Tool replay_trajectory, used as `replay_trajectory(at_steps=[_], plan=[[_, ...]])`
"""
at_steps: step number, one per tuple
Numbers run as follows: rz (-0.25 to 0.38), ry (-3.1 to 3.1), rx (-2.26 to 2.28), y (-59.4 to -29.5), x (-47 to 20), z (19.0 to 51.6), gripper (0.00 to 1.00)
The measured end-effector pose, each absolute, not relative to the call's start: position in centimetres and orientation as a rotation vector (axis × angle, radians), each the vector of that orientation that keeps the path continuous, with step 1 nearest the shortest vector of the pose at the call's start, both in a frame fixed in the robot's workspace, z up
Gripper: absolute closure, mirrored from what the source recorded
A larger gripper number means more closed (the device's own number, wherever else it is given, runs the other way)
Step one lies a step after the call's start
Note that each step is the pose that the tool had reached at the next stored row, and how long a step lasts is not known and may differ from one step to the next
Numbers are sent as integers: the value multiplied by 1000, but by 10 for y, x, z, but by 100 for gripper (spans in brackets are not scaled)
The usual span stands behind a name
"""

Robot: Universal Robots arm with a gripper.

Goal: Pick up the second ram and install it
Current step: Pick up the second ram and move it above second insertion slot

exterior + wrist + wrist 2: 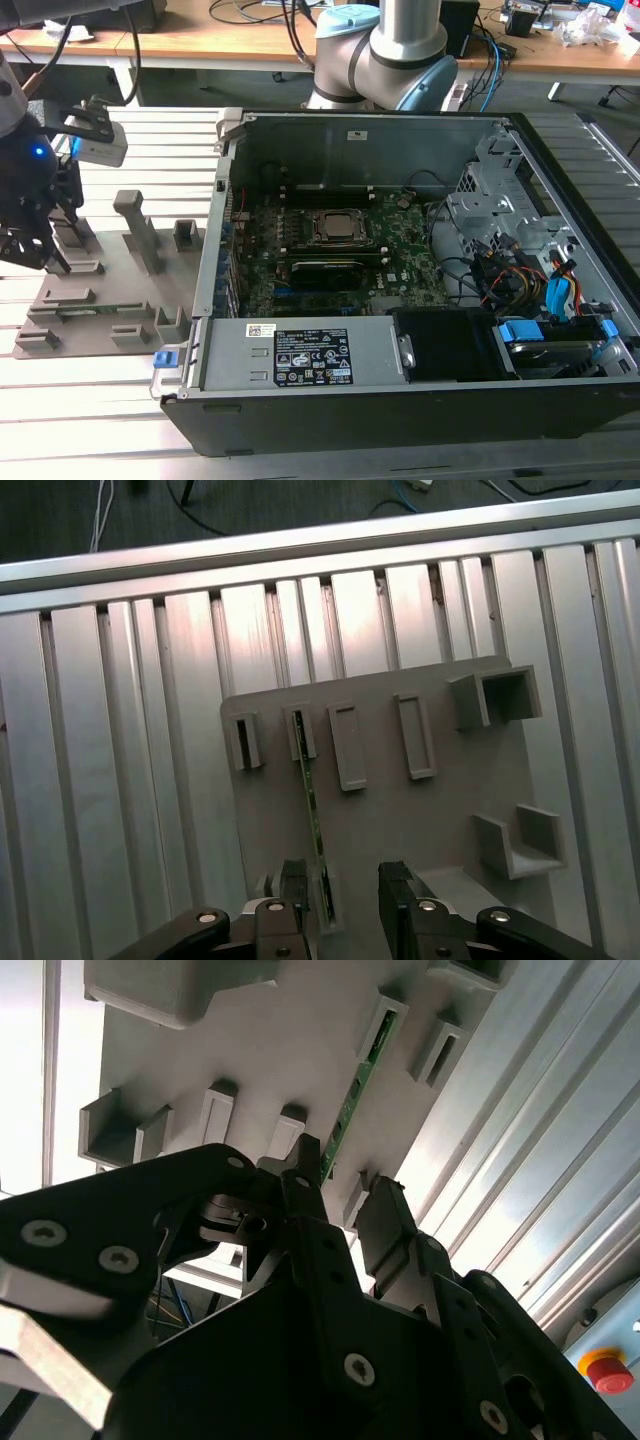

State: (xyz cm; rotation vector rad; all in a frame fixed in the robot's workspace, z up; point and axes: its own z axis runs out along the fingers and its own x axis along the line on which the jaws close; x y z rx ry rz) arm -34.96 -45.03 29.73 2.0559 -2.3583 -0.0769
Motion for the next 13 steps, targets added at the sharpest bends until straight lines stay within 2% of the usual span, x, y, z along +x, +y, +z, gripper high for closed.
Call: replay_trajectory(at_steps=[13], plan=[[-77, -2358, 2056, -450, -350, 288, 58]])
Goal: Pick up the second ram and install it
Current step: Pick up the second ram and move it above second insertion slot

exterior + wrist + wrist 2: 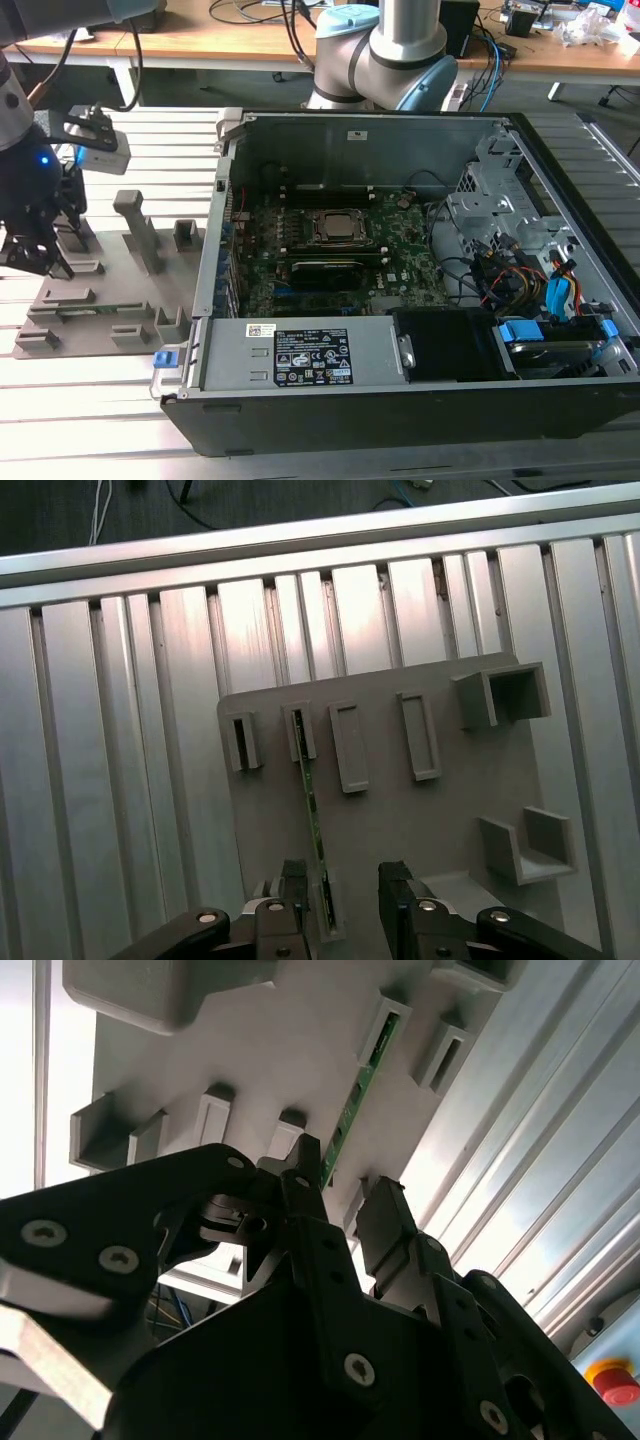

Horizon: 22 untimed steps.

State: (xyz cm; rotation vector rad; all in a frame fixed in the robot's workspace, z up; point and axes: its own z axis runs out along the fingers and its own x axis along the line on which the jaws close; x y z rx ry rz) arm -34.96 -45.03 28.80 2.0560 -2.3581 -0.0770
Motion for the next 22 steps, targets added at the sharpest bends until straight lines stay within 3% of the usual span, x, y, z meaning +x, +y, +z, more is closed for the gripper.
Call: replay_trajectory(at_steps=[22], plan=[[-77, -2356, 2058, -450, -350, 269, 58]])
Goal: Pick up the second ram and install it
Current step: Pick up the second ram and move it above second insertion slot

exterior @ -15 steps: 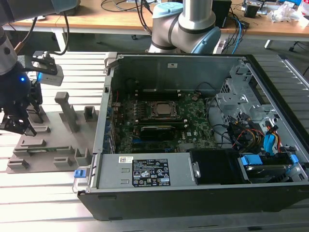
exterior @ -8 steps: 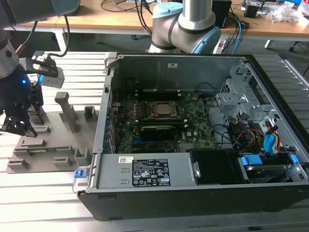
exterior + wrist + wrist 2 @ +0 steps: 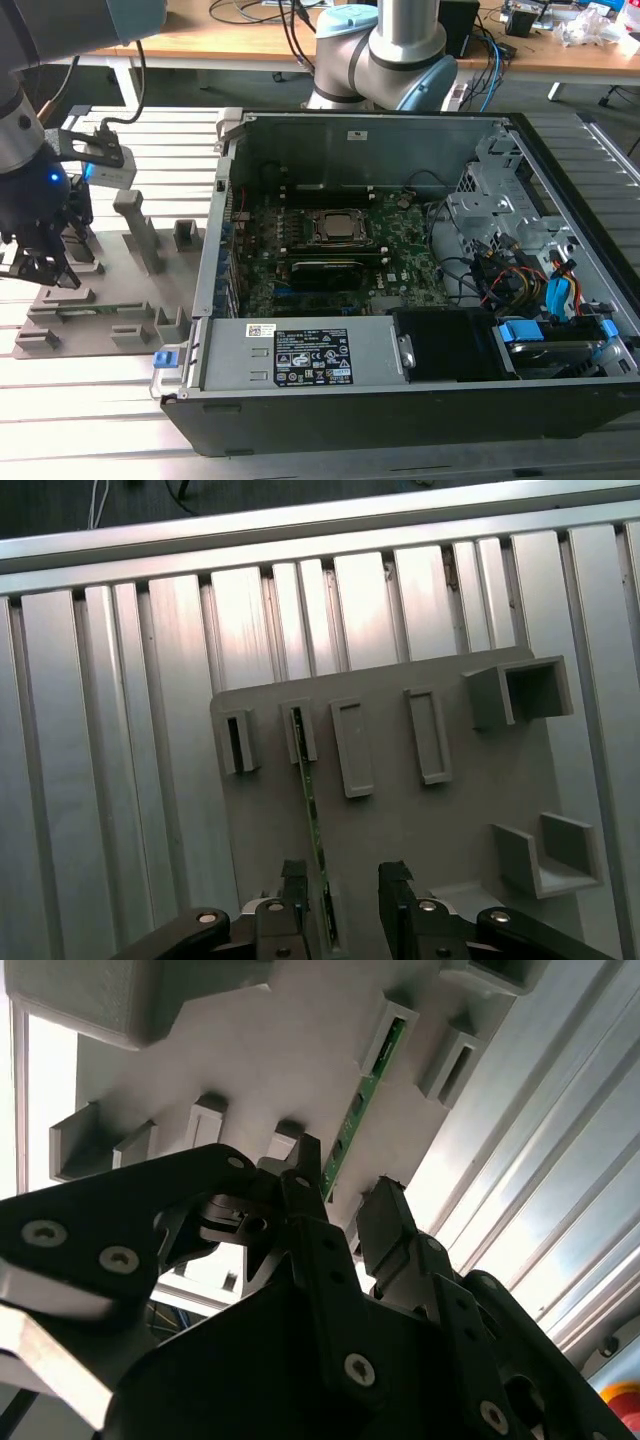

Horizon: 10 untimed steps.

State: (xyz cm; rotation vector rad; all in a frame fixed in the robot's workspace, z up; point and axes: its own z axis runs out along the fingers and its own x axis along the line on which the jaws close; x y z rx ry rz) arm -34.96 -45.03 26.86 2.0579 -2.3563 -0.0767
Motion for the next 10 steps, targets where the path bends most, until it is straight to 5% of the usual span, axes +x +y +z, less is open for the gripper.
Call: replay_trajectory(at_steps=[10], plan=[[-2, -2251, 2180, -450, -350, 266, 58]])
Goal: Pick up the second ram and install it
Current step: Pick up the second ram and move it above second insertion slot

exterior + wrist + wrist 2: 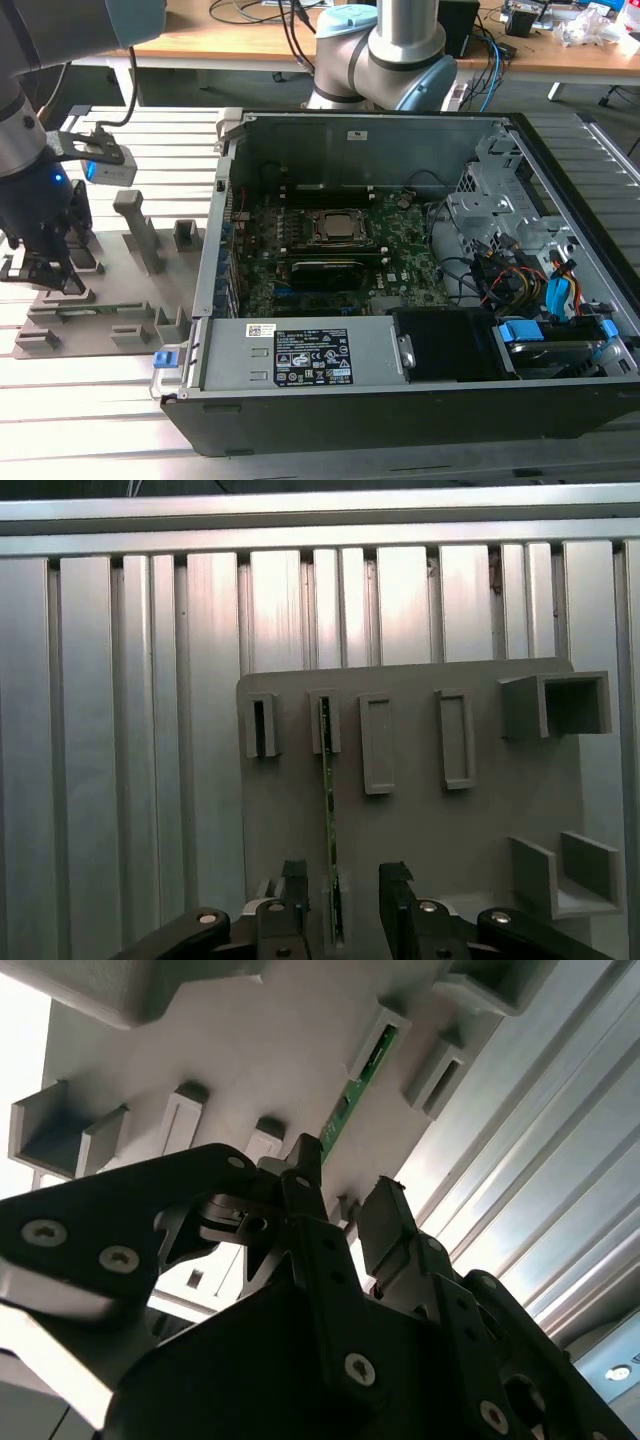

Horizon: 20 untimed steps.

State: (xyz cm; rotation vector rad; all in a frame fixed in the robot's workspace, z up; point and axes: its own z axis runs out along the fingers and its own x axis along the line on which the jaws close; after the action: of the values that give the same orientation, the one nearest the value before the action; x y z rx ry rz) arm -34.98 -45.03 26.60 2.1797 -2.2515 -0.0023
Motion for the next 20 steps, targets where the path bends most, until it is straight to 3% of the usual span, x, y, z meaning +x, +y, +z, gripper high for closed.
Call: replay_trajectory(at_steps=[20], plan=[[-1, -2252, 2180, -450, -353, 251, 58]])
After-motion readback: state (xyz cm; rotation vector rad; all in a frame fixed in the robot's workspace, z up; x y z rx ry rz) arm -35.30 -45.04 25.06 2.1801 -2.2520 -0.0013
